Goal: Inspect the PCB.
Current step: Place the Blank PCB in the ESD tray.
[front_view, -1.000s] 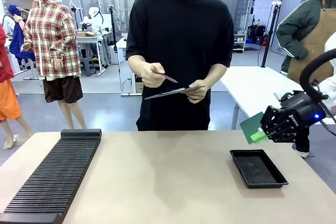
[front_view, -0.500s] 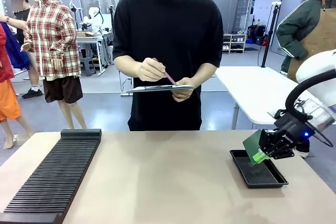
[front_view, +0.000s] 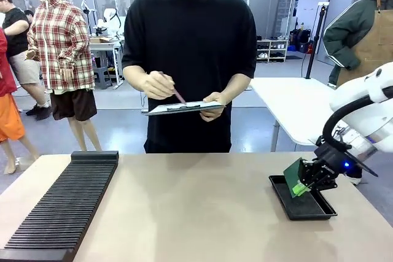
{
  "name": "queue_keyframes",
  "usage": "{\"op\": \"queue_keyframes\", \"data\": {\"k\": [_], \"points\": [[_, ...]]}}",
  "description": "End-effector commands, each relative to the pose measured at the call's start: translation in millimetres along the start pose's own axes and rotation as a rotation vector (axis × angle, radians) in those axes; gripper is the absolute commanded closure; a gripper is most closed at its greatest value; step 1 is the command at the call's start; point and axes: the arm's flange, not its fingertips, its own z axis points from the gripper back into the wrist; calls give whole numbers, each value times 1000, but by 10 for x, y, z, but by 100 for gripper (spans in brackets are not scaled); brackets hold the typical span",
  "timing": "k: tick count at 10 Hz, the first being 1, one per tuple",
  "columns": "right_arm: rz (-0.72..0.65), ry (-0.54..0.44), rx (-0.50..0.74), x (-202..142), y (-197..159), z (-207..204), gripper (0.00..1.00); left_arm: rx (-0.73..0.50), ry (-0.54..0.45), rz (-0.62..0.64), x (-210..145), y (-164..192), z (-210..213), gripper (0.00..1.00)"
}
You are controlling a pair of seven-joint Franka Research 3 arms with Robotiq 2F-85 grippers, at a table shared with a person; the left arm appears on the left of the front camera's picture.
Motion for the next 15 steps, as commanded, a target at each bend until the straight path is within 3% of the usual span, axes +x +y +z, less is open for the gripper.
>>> {"op": "queue_keyframes", "data": {"k": [1, 5, 6, 7, 8, 9, 11, 13, 14, 15], "points": [[13, -1, -27, 157, -45, -166, 97, 16, 4, 0, 2, -3, -2, 0], [-22, 10, -67, 190, -117, -321, 97, 16, 4, 0, 2, -3, -2, 0], [-18, 3, -72, 165, -113, -327, 85, 16, 4, 0, 2, -3, -2, 0], [-14, 0, -73, 143, -98, -324, 63, 16, 4, 0, 2, -3, -2, 0], [-17, -10, -70, 121, -82, -315, 50, 16, 4, 0, 2, -3, -2, 0], [-19, -20, -76, 91, -63, -290, 28, 16, 4, 0, 2, -3, -2, 0], [-12, -67, -120, 20, 9, -229, 0, 16, 4, 0, 2, -3, -2, 0], [-6, -91, -229, -86, 146, -131, 0, 16, 4, 0, 2, -3, -2, 0], [-7, -102, -293, -122, 201, -83, 9, 16, 4, 0, 2, -3, -2, 0], [-7, -108, -350, -158, 249, -28, 0, 16, 4, 0, 2, -3, -2, 0]]}}
